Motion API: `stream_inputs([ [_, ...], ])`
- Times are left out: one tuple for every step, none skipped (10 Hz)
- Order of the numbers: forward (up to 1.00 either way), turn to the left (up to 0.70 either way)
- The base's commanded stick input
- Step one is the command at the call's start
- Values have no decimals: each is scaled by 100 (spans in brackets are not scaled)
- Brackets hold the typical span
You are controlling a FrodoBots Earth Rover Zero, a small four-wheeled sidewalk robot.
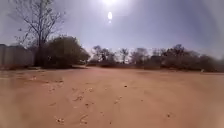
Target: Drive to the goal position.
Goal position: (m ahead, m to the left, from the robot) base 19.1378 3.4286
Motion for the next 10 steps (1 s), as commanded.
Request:
stream_inputs([
  [85, 0],
  [85, 0],
  [85, 0],
  [85, 0],
  [85, 0],
  [85, 0],
  [85, 0],
  [85, 0],
  [85, 0],
  [85, 0],
])
